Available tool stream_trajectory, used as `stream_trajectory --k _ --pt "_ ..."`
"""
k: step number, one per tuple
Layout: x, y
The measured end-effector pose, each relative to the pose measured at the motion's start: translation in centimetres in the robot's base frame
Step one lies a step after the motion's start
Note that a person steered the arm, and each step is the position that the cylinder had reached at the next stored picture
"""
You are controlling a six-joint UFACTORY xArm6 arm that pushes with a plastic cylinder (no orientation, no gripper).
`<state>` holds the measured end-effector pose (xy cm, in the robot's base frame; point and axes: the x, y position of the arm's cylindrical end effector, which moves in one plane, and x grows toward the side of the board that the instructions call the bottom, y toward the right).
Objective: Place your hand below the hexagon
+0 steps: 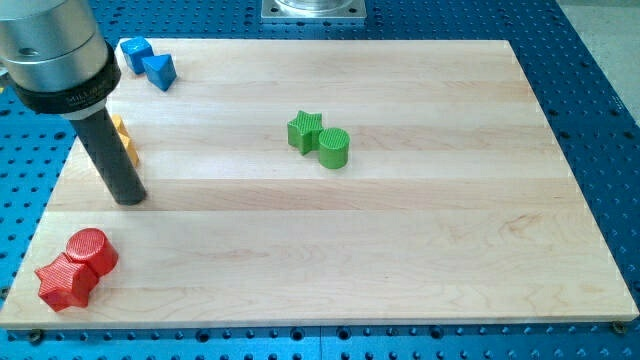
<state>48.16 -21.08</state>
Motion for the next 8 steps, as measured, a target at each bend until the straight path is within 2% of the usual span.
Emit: stream_trajectory --k 8 --pt "0.35 0.91"
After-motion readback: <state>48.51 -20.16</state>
